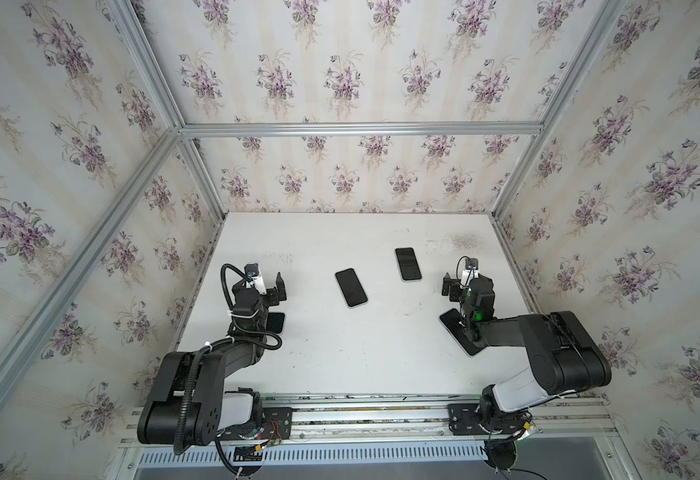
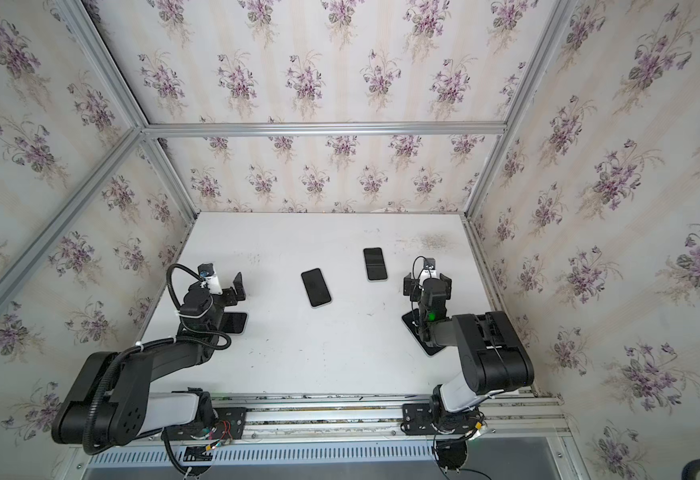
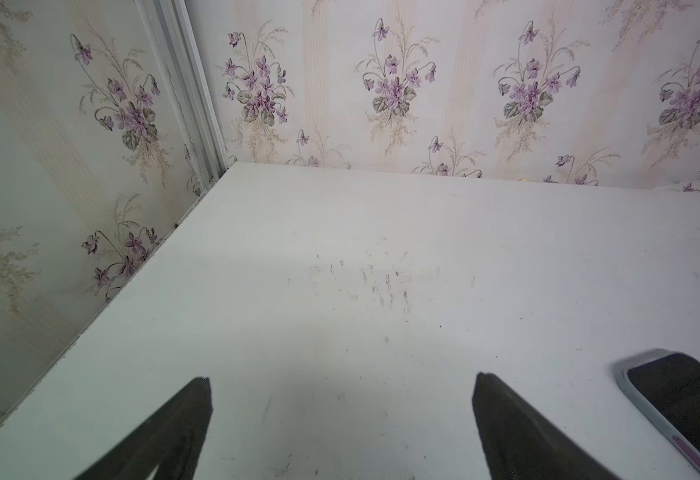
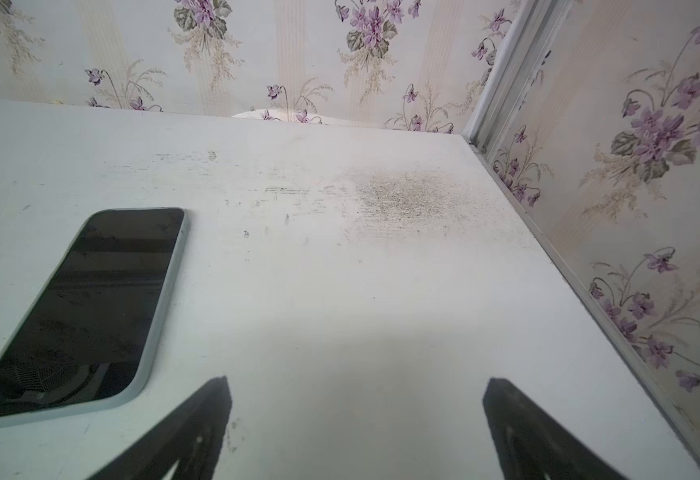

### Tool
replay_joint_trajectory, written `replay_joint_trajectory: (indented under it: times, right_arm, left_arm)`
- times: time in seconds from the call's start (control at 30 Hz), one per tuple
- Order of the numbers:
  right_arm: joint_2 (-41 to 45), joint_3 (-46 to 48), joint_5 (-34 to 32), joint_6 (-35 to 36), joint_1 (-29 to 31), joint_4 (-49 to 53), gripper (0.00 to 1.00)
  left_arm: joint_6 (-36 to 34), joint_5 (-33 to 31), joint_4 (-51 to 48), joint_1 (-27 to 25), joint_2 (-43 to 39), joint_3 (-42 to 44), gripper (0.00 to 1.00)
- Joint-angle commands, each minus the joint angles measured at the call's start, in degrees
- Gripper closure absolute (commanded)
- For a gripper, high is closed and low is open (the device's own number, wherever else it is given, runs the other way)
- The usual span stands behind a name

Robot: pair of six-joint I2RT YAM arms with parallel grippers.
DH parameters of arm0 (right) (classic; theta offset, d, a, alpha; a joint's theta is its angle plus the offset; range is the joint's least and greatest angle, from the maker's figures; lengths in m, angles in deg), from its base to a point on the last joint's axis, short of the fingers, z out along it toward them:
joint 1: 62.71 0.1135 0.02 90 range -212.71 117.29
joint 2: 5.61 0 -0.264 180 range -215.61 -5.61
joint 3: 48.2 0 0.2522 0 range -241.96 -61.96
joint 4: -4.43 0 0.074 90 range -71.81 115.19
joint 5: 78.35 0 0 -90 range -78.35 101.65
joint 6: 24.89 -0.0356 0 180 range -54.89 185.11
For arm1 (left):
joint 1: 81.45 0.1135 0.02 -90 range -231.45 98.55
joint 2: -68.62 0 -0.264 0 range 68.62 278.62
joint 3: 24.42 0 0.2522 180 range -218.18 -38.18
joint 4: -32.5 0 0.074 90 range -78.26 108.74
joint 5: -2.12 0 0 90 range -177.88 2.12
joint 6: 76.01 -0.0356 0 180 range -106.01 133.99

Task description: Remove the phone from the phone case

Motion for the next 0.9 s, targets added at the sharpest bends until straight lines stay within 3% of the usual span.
replay_joint_trajectory:
  times: [0.0, 0.87]
  right_arm:
    - [0.09, -0.56, 0.29, -0.50, 0.03, -0.69, 0.00]
    - [0.09, -0.55, 1.03, -0.24, -0.04, -0.69, 0.00]
  left_arm:
    - [-0.29, -0.33, 2.07, 0.11, -0.12, 0.08, 0.00]
    - [-0.29, -0.38, 2.04, 0.05, -0.07, 0.01, 0.00]
